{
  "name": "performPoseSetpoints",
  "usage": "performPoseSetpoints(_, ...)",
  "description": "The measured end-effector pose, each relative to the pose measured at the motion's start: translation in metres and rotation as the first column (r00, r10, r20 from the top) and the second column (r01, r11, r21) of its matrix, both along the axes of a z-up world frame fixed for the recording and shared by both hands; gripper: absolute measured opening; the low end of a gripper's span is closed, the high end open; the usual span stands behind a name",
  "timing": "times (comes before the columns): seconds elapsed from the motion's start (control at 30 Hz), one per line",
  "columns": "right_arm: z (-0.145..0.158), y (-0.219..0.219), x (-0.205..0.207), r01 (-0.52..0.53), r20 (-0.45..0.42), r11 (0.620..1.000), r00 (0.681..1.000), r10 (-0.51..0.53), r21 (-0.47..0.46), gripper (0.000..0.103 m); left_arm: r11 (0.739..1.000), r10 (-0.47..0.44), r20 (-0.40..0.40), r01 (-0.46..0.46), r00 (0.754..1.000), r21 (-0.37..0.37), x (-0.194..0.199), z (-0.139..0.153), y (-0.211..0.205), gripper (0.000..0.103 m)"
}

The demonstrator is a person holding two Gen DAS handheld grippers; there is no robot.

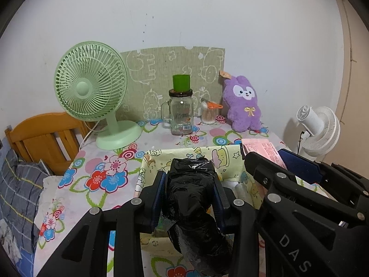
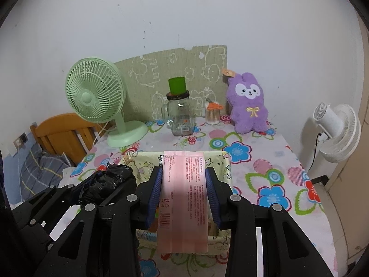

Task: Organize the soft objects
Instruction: 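Lift the black bag and pink packet and carry both over the basket, then lower the black bag into the basket with the left tool while the right tool drops the pink packet in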

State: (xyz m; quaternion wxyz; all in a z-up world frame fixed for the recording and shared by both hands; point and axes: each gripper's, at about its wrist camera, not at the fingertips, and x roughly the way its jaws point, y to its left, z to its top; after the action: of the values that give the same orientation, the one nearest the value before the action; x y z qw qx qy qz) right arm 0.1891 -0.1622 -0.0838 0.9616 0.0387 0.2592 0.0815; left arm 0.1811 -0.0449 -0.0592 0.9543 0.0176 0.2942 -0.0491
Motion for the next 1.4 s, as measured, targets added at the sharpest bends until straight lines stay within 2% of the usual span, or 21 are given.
performPoseSetpoints(0.43,-0.022,0.001,0.026,-0.004,-0.051,1.000,0.999,0.004,0.005,0.041,1.000,0.007,-0.055,-0.008,0.998,-0.018,0.022,-0.021,0.001,0.042)
performPoseSetpoints(0.47,-0.023,0.002,0.028,-0.005,-0.053,1.000,0.999,0.005,0.004,0.041,1.000,0.005,-0.059,-0.007,0.998,-0.020,0.023,-0.023,0.001,0.044)
performPoseSetpoints(0.6,-0.027,0.004,0.031,-0.011,-0.059,1.000,0.998,0.011,-0.002,0.041,1.000,0.005,-0.076,-0.006,0.997,-0.013,0.025,-0.026,0.002,0.065)
performPoseSetpoints(0.7,-0.030,0.006,0.033,-0.016,-0.068,1.000,0.998,0.016,-0.005,0.041,1.000,0.011,-0.085,-0.011,0.996,-0.002,0.027,-0.029,0.003,0.070)
performPoseSetpoints(1.23,-0.042,0.019,0.054,-0.051,-0.107,0.999,0.993,0.050,-0.014,0.041,1.000,0.007,-0.131,-0.008,0.991,-0.009,0.036,-0.041,0.008,0.082)
performPoseSetpoints(1.37,-0.045,0.018,0.056,-0.072,-0.118,0.997,0.990,0.073,0.014,0.045,1.000,-0.002,-0.131,0.001,0.991,-0.011,0.036,-0.041,0.008,0.085)
performPoseSetpoints(1.4,-0.045,0.018,0.057,-0.074,-0.122,0.997,0.990,0.076,0.016,0.055,1.000,-0.003,-0.128,0.002,0.992,-0.010,0.035,-0.041,0.008,0.086)
